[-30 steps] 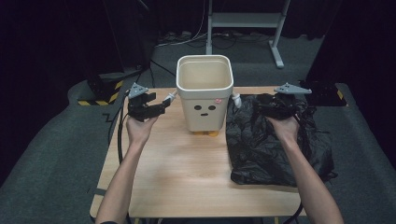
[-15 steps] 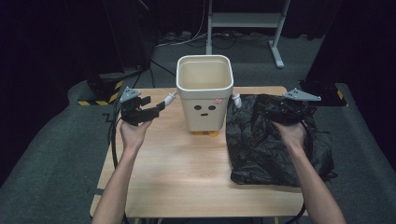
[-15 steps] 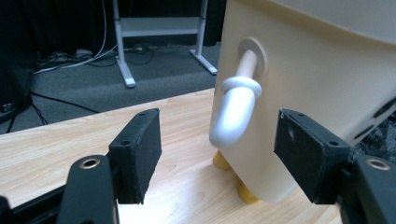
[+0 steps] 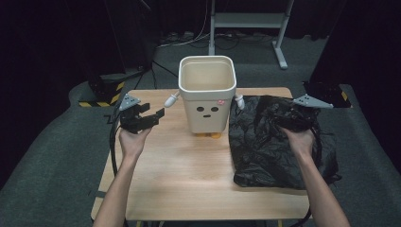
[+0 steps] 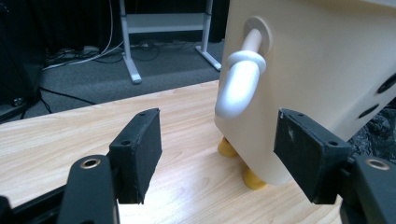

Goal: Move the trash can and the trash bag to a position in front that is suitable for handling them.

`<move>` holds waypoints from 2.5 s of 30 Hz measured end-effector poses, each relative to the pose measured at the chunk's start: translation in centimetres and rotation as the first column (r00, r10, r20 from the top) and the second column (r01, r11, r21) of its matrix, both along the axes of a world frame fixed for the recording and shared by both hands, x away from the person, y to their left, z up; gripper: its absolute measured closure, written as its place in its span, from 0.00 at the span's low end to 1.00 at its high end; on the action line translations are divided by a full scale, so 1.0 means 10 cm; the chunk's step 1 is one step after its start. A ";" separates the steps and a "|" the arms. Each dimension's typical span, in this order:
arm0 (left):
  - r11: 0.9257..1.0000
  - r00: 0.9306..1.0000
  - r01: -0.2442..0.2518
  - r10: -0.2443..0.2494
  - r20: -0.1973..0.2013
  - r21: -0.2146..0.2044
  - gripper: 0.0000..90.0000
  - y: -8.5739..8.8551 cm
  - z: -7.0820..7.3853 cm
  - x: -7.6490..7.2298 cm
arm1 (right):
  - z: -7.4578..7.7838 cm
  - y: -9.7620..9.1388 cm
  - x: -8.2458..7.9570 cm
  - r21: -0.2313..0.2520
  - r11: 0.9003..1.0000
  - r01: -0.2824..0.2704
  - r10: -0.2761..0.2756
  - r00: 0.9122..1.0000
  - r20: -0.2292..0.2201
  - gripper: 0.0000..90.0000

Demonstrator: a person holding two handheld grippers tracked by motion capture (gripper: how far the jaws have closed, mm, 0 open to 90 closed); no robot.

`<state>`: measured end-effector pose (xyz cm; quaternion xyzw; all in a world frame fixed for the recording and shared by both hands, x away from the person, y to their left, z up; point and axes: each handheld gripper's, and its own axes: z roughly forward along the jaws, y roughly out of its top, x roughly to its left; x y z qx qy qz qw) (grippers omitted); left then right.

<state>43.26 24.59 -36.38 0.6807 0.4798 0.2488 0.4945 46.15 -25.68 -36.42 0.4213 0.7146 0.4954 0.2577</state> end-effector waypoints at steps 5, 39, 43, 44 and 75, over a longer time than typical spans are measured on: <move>1.000 1.000 0.003 -0.003 -0.013 0.004 0.35 0.01 -0.06 -0.03 | -0.06 -0.03 -0.03 0.015 1.000 -0.006 0.006 1.000 -0.006 0.45; 1.000 0.997 -0.019 0.021 -0.069 0.024 0.36 0.02 -0.54 -0.19 | -0.55 -0.15 -0.18 0.015 0.999 0.047 -0.046 0.997 -0.057 0.46; 0.999 0.997 -0.020 0.023 -0.077 0.040 0.36 -0.01 -0.62 -0.19 | -0.60 -0.17 -0.19 0.011 0.999 0.051 -0.051 0.997 -0.059 0.46; 0.999 0.997 -0.020 0.023 -0.078 0.042 0.36 -0.02 -0.63 -0.18 | -0.62 -0.17 -0.19 0.007 0.999 0.053 -0.052 0.997 -0.060 0.46; 0.988 0.985 -0.088 0.106 -0.139 0.130 0.36 -0.07 -1.22 -0.08 | -1.30 -0.12 -0.06 -0.090 0.991 0.104 -0.120 0.973 -0.198 0.46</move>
